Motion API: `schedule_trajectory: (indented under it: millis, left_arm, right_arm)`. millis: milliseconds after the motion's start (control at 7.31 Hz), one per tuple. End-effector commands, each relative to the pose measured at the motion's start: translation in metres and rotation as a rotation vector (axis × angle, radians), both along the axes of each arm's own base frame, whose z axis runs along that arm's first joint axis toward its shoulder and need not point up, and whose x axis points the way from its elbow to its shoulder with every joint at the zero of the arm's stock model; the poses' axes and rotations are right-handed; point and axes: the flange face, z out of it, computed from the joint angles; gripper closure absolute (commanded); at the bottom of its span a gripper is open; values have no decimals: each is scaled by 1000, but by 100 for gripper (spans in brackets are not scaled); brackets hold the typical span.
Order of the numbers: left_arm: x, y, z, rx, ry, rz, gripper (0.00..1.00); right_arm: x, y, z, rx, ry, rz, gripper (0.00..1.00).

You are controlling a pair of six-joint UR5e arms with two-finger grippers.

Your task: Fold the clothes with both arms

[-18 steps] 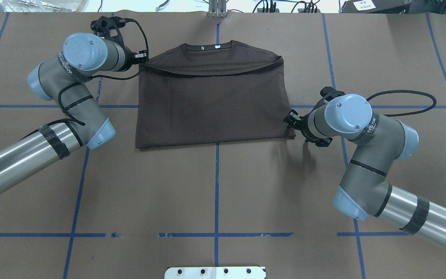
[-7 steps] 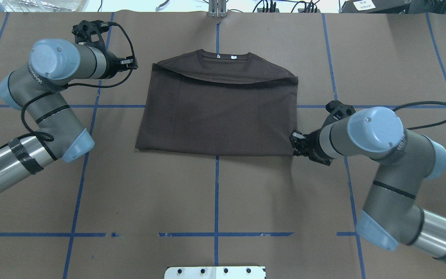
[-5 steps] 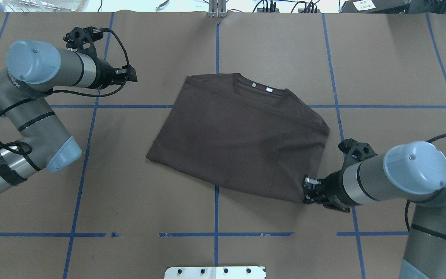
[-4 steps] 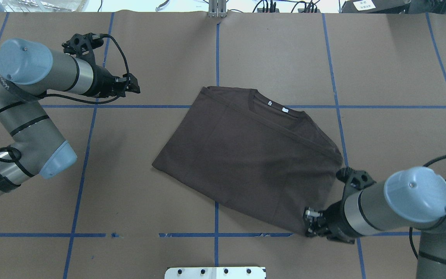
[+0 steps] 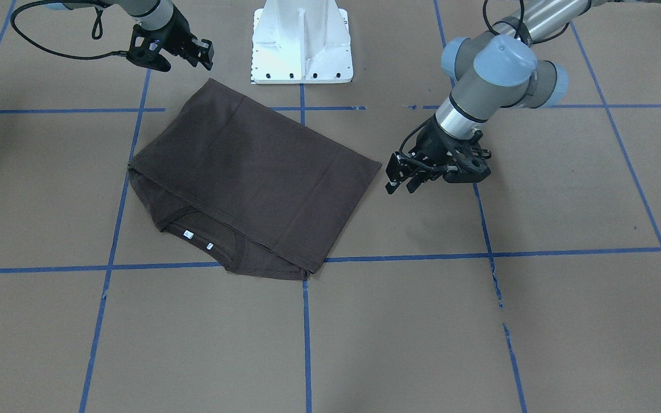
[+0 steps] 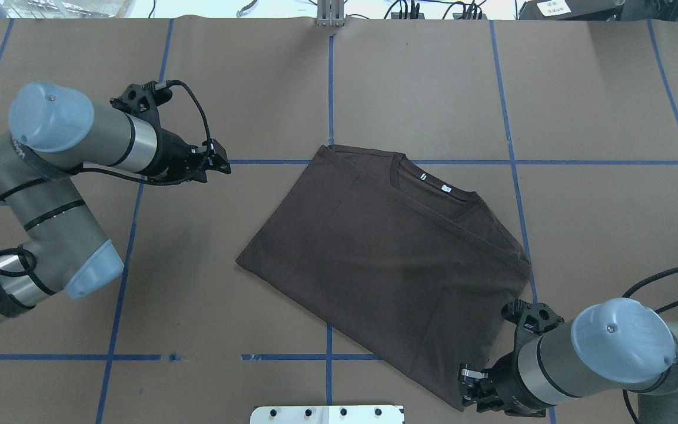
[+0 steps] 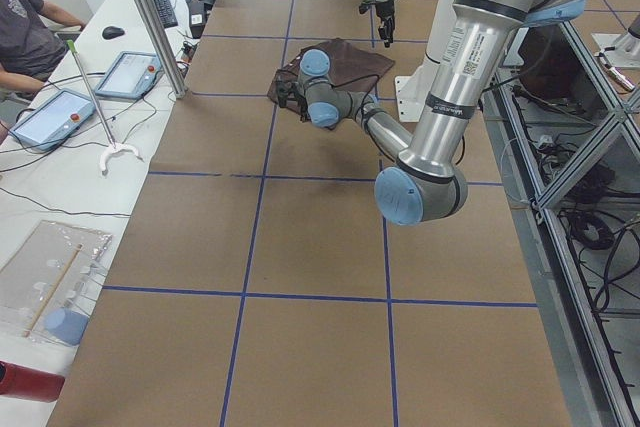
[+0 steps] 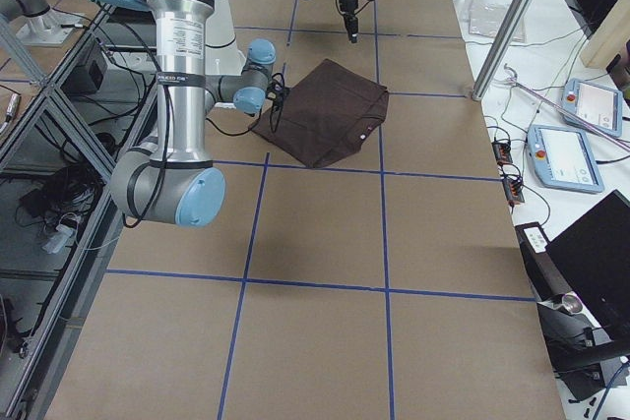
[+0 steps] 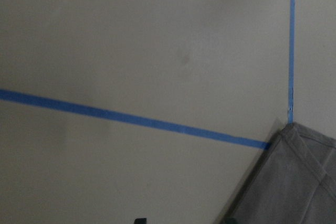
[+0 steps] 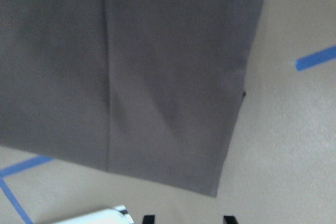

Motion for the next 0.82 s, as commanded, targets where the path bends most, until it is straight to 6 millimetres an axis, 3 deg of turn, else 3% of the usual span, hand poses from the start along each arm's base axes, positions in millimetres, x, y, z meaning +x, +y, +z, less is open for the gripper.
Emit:
schedule_trajectory:
  millis: [0,274,684]
  left_arm:
    - [50,58,16,-68,-36,-4,38]
    - [59,66,27,-81,-78,-3,39]
    - [66,70,24,-89,-97,7,43]
  right_arm:
    - [28,-58,5,2,11,143,0]
    - [34,-80,17,3,36,198,0]
    - [26,-89,9,9,20,205,0]
